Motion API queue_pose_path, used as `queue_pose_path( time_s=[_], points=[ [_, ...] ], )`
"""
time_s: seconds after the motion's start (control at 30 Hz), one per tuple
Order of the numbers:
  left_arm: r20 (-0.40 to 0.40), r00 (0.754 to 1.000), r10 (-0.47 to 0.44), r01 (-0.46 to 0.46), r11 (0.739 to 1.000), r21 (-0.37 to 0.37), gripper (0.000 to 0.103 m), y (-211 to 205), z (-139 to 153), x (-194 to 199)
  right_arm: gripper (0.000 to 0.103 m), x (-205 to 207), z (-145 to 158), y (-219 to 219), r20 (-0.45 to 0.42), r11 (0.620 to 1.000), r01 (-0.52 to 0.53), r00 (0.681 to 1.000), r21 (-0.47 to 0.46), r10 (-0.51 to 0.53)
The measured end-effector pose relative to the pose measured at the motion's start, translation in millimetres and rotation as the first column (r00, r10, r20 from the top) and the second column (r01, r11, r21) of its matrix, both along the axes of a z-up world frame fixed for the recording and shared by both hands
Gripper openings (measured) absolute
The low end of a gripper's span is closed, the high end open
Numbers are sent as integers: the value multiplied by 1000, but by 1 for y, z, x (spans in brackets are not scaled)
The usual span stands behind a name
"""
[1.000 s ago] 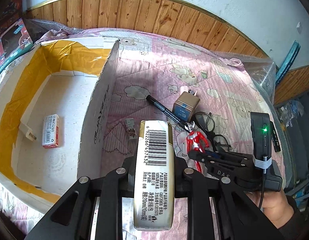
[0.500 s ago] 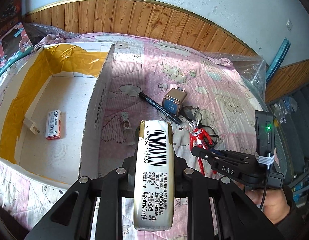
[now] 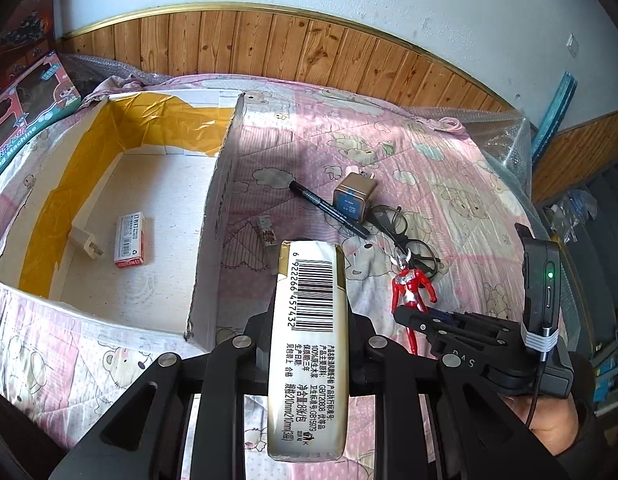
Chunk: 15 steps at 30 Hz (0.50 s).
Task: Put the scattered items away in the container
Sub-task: 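Carry the cream box in the left tool while the right tool carries the red figure over the cardboard box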
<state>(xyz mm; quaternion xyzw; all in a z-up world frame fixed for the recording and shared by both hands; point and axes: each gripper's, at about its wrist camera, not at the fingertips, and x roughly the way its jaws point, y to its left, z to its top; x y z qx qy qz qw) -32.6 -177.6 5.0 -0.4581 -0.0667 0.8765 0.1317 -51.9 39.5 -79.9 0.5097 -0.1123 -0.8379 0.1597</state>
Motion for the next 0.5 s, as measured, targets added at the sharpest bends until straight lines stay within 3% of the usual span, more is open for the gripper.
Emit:
queue_pose_path(
  time_s=[0.5],
  points=[
    [-5, 1000, 9, -9, 999, 42, 23, -21, -1, 17, 13, 44, 29, -20, -82, 998, 13, 997, 58, -8]
  ],
)
